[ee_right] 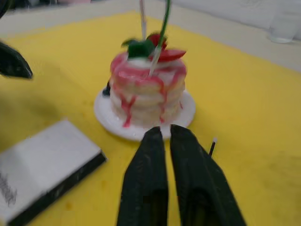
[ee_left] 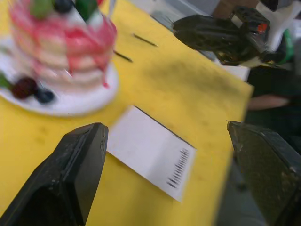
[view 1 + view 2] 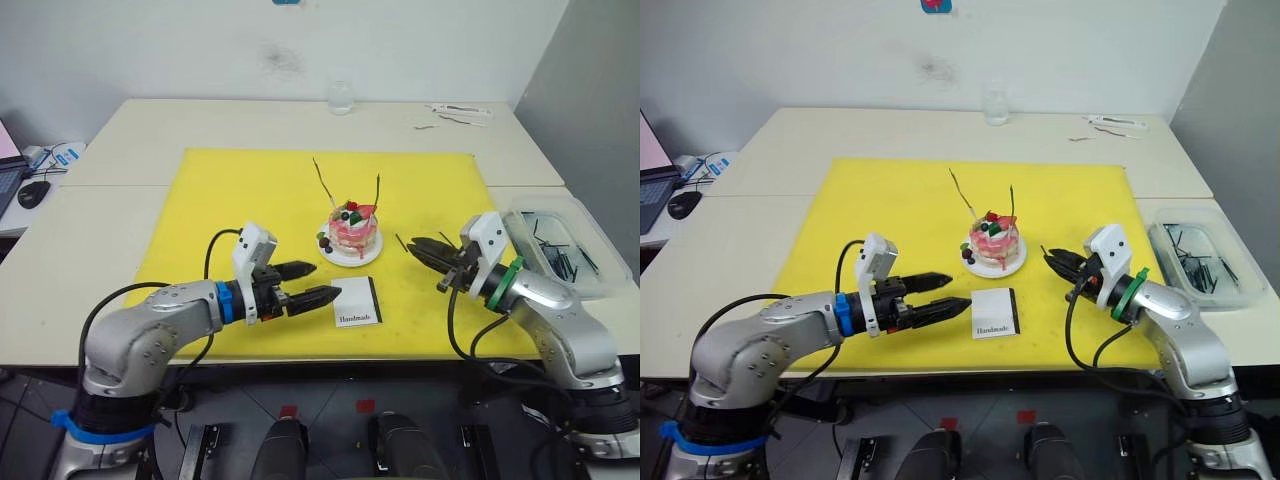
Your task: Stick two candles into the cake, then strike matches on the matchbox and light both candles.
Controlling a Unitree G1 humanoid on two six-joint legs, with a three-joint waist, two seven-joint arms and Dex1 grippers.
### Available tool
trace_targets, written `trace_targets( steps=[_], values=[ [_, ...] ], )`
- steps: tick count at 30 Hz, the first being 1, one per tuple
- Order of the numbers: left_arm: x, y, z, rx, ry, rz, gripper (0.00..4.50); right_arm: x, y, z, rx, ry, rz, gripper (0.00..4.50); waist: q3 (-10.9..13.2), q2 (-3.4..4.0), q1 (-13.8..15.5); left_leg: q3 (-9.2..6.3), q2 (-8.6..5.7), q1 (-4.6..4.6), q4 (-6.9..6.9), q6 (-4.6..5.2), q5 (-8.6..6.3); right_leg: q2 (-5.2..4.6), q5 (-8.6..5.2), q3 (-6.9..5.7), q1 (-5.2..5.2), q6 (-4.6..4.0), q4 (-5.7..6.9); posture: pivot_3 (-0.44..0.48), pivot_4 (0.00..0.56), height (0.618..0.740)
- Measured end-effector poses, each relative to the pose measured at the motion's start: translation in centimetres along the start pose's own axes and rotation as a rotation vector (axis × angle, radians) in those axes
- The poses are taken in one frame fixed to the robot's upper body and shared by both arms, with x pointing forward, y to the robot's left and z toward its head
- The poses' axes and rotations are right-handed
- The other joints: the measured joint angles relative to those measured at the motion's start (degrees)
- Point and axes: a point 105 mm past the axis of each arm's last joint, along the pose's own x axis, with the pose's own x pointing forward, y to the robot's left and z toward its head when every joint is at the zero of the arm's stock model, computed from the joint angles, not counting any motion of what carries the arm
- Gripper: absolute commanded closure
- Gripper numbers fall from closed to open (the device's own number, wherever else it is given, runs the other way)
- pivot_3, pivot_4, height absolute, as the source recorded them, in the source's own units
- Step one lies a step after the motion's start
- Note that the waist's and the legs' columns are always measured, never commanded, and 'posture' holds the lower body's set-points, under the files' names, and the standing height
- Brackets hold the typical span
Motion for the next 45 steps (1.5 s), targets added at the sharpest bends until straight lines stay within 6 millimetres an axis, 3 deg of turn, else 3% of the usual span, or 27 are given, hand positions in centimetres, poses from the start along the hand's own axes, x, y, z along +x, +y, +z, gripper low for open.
trace_targets(
  steps=[7, 12, 19, 23, 45],
  values=[
    [-0.7, 1.6, 0.8, -0.434, 0.147, -0.089, 0.00, 1.1, 2.0, -1.5, -0.050, 0.085, 0.091, 4.46, 0.0, 0.00, -0.1, 0.04, -0.02, -0.04, -0.03, 0.00, 0.00, -0.02, 0.16, 0.07, -0.04, 0.28, -0.02, 0.000, 0.150, 0.740],
    [0.8, 2.8, -0.3, -0.580, 0.230, -0.026, 0.00, 2.0, 3.2, -2.0, -0.067, 0.109, 0.126, 4.46, 0.0, 0.00, 0.1, 0.06, -0.06, -0.08, -0.06, -0.01, -0.01, -0.13, 0.16, 0.07, -0.08, 0.28, -0.02, 0.000, 0.150, 0.740],
    [2.2, 3.6, -1.4, -0.639, 0.216, 0.041, 0.00, 1.8, 3.6, -3.0, -0.065, 0.158, 0.118, 4.46, 0.0, 0.00, 0.2, 0.09, -0.11, -0.01, -0.04, -0.11, 0.05, -0.17, 0.08, 0.08, -0.05, 0.12, 0.05, 0.000, 0.150, 0.740],
    [2.9, 3.6, -1.4, -0.653, 0.190, 0.042, 0.00, 2.3, 5.1, -3.8, -0.041, 0.173, 0.159, 4.46, 0.0, 0.00, 0.2, 0.09, -0.15, -0.01, -0.03, -0.22, 0.12, -0.19, 0.02, 0.08, -0.01, 0.02, 0.05, 0.000, 0.150, 0.740],
    [5.1, 2.9, -2.1, -0.688, 0.091, 0.033, 0.00, 4.3, 6.7, -2.7, 0.018, 0.171, 0.171, 4.46, 0.0, -0.03, 0.6, 0.09, -0.35, -0.01, -0.02, -0.47, 0.26, -0.42, 0.11, 0.07, 0.10, 0.14, -0.04, 0.000, 0.150, 0.740]
  ],
)
